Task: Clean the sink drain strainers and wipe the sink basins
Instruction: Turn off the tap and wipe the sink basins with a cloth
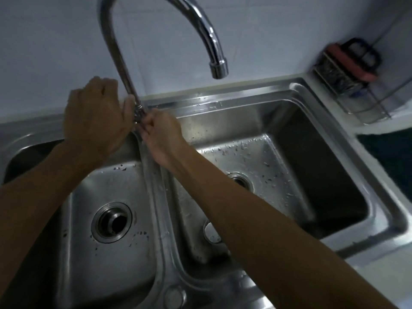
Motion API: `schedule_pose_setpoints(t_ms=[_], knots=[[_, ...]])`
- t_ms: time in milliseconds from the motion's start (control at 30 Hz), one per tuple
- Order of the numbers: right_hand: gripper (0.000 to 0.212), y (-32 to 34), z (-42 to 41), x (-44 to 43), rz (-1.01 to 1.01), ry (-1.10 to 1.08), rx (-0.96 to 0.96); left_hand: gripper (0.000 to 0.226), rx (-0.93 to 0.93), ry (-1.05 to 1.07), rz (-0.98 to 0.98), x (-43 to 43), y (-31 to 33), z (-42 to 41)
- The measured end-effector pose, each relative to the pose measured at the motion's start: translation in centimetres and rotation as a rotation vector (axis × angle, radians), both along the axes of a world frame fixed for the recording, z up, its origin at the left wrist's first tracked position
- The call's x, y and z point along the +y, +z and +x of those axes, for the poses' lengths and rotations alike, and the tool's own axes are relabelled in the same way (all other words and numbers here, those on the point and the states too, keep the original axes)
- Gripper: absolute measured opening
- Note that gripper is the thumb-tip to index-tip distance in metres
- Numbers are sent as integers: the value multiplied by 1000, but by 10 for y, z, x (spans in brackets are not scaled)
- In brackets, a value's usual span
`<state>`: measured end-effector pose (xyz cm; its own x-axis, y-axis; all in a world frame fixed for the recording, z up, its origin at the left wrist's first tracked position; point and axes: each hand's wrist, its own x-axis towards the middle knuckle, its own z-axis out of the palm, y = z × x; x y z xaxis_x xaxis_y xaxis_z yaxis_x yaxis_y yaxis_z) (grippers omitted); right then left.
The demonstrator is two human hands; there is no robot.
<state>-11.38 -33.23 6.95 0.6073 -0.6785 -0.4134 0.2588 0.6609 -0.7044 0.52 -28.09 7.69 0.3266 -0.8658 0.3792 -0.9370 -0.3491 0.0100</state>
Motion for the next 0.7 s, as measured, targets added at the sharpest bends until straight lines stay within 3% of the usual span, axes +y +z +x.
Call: schedule_pose_setpoints(t_ms=[67,133,200,267,367,500,567,633,700], knots=[[17,2,-27,-2,-383,120,300,72,150,94,-9,6,-8,-10],[28,-4,-83,-4,-945,159,583,89,331,134,-32,9,-18,-40],[37,-7,-161,-11,-1383,170,875,79,286,-30,-99,8,-37,-93],[41,-4,-251,-28,-1555,200,1205,73,236,-218,-67,-4,-50,-166],[49,9,-385,-66,-1369,216,1529,80,368,-404,86,-49,-53,-284],[60,6,-537,-109,-1125,97,1798,86,413,-599,163,-109,-49,-432],[74,-7,-589,-121,-945,207,1916,84,430,-653,187,-127,-53,-486],[83,-27,-618,-123,-772,363,1925,81,442,-660,246,-137,-63,-519],[77,-41,-626,-113,-780,341,1846,80,439,-656,309,-133,-74,-535]])
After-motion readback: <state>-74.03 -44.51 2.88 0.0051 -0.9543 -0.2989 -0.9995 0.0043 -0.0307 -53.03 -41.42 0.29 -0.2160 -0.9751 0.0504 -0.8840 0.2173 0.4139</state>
